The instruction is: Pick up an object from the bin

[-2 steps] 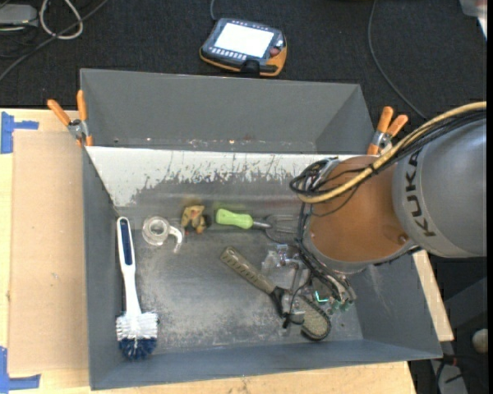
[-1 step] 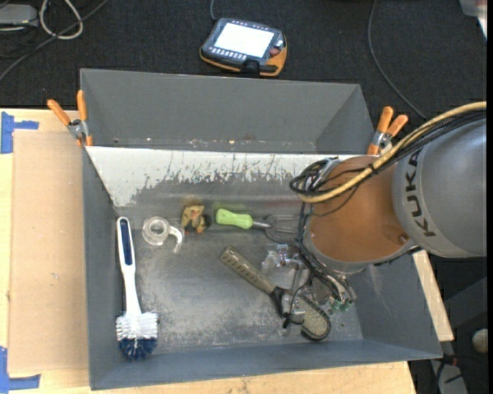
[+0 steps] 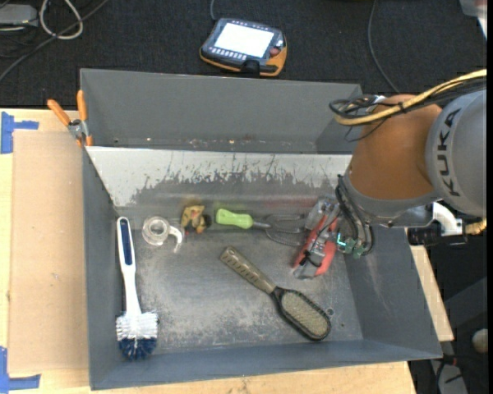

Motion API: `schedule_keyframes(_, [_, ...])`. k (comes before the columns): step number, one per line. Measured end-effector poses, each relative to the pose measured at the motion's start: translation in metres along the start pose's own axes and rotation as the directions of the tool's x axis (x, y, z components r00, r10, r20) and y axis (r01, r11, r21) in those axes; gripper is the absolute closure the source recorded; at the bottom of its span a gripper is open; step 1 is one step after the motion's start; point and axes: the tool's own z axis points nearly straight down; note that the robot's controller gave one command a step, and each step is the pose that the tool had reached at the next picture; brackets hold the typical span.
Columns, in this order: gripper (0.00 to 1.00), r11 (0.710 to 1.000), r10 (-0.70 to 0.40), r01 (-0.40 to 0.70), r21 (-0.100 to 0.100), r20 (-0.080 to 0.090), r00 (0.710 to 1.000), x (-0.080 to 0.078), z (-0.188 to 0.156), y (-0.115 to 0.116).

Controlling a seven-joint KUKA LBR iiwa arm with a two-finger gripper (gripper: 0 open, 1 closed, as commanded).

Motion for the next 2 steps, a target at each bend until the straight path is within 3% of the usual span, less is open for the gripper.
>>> schedule_keyframes(1, [0.00, 0.999, 0.041, -0.041, 0.001, -0.002, 0.999, -0.007, -0.003, -0.003])
schedule_keyframes(2, [0.00, 0.979, -0.203, 0.203, 0.000, 0.005, 0.979, -0.018, 0.062, 0.016])
